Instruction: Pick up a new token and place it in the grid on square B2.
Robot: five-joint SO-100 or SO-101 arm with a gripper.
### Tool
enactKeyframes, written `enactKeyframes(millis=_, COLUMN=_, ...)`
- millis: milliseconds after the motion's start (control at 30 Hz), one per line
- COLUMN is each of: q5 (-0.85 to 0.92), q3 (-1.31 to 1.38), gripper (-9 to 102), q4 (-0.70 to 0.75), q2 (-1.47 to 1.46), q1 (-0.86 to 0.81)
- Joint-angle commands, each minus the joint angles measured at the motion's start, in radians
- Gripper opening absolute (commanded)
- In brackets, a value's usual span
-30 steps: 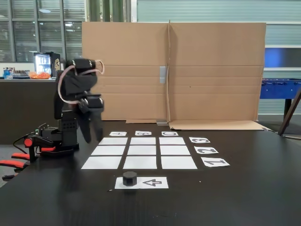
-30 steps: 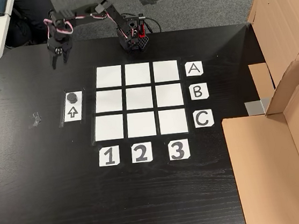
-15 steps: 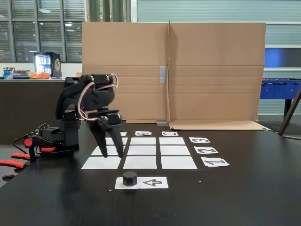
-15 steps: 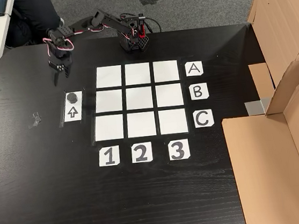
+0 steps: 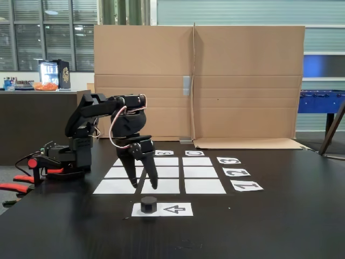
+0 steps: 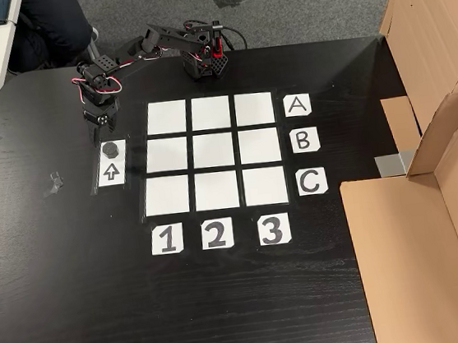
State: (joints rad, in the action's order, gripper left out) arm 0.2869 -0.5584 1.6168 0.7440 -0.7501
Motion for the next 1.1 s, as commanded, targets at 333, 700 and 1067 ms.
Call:
enactKeyframes(millis=333, q5=-0.017, q3=0.078, gripper=27, q4=0.005, q2=-0.063, q1=0.046)
enactKeyframes(millis=700, q5=-0.018, q3=0.089, gripper=27, q4=0.005, q2=-0.103, q1=0.043)
enactKeyframes(millis=1067, q5=-0.021, q3=0.123, gripper=27, q4=0.000, q2=-0.137, q1=0.037)
